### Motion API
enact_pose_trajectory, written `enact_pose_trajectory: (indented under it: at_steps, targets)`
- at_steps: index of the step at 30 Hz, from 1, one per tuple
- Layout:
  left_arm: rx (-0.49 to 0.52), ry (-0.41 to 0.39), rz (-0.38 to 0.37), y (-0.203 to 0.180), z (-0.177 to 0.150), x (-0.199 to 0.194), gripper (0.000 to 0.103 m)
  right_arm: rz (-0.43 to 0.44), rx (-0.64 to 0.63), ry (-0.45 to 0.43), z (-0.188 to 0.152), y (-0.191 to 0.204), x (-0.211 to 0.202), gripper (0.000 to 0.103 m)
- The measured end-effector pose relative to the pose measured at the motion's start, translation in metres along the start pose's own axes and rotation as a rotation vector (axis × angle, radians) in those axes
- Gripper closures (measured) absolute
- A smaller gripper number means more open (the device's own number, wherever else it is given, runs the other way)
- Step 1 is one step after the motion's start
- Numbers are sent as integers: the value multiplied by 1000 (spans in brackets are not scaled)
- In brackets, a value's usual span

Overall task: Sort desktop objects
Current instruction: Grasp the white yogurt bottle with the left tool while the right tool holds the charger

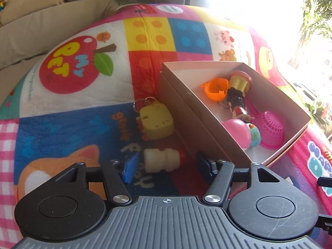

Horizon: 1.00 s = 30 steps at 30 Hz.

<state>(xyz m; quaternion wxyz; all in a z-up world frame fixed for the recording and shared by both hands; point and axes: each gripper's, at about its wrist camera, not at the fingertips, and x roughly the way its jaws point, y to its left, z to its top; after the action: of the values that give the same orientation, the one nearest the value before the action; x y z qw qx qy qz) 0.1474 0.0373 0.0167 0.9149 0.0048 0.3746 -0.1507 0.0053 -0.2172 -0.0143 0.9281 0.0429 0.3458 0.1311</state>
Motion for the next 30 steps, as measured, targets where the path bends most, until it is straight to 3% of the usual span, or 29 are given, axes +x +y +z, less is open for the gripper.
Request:
enact_pose_trajectory:
  at_steps: [7,10,13,18,22,26,30]
  targets:
    - [-61,16,36,13,0,10,36,3,9,7,-1,2,2,0]
    - [-26,12,39,7,1,9,36,3,10,7,-1,2,1,0]
    - [1,16,66,1,1,12,53,3,9,7,-1,1,1,0]
    - [-22,8,127,4,0,7,56,4,10,7,-1,1,1,0]
    - [-20,-49,155,1,-6,-25,56,4,10,7,-1,1,1,0]
    - [-4,-139,101,-21,-19,-83,56,3,9,8,-1,1,2,0]
    - [40,-154,25,-55,-47,-123,55,5,-4,14,0,2,2,0]
